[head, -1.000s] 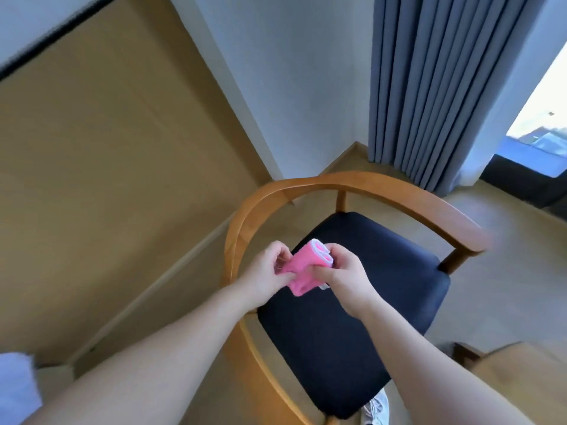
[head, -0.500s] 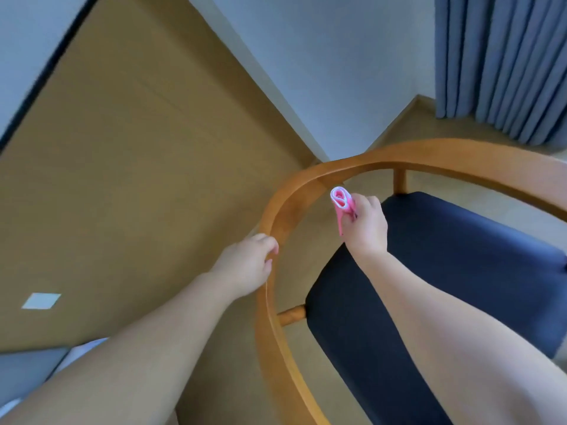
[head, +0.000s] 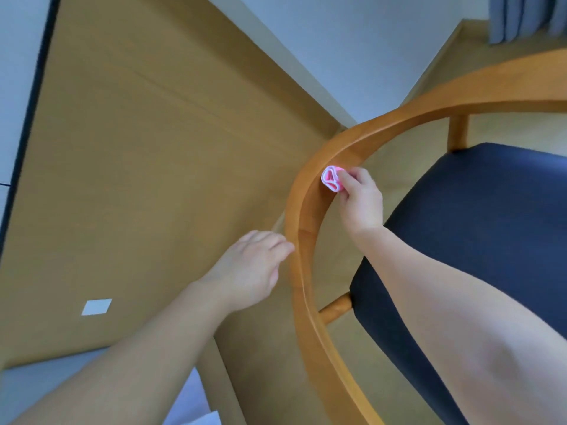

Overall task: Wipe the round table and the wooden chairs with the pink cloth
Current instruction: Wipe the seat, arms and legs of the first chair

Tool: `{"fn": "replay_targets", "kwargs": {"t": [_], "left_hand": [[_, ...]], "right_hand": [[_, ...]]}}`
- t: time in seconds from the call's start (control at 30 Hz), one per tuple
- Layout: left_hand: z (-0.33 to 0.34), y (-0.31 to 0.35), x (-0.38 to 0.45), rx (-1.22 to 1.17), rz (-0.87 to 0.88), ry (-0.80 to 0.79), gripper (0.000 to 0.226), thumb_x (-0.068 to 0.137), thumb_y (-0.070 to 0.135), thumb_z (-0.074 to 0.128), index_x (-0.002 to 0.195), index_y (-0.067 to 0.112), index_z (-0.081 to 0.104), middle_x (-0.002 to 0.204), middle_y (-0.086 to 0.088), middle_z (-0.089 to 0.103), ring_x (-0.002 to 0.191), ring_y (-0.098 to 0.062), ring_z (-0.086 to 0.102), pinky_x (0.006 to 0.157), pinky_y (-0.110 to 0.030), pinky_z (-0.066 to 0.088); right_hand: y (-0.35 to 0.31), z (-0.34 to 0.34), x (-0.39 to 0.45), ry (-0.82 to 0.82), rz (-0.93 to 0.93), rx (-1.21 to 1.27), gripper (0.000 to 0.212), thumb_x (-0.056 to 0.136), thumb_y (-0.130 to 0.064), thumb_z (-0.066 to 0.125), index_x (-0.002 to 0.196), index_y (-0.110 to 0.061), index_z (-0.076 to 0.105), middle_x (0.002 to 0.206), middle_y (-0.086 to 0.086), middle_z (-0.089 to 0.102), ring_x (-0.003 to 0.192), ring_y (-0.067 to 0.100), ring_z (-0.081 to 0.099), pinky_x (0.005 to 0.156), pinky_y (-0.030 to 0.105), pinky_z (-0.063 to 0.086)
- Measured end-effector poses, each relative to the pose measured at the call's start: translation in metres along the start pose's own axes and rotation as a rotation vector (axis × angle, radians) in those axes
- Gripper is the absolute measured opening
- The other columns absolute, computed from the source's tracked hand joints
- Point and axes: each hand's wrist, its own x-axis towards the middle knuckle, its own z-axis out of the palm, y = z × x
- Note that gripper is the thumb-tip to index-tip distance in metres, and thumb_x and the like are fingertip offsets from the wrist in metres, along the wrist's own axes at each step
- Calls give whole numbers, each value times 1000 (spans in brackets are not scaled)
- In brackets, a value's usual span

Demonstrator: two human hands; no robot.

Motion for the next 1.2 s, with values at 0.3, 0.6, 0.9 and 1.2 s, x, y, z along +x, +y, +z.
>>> {"fn": "replay_targets", "kwargs": {"t": [0.3,0.6,0.9,1.2], "left_hand": [[21,-15,-38,-48,-89,-81,38,85,6,56,122,14,60,121,-1,60,113,-24,54,99,-30,35],[29,-22,-39,-40,-86,-59,41,72,2,72,110,17,67,108,5,65,100,-18,62,92,-30,44],[32,-35,-25,-39,-55,-51,44,81,3,63,122,17,63,120,5,62,111,-18,57,97,-29,39],[43,-25,-29,-1,123,-85,48,73,-1,66,120,11,64,120,-4,64,110,-23,60,103,-39,41]], "right_hand": [[-7,50,-105,-351,69,243,39,87,1,51,120,-17,61,120,6,51,106,21,50,83,27,40],[-14,15,-6,159,55,78,40,74,16,56,104,-7,68,116,14,62,112,39,54,85,38,46],[-36,55,-21,159,161,357,59,91,14,40,144,-13,39,156,8,22,145,23,17,106,5,15],[-20,64,-121,-276,29,325,74,85,21,36,148,-17,29,157,-2,6,146,18,4,110,25,26]]}}
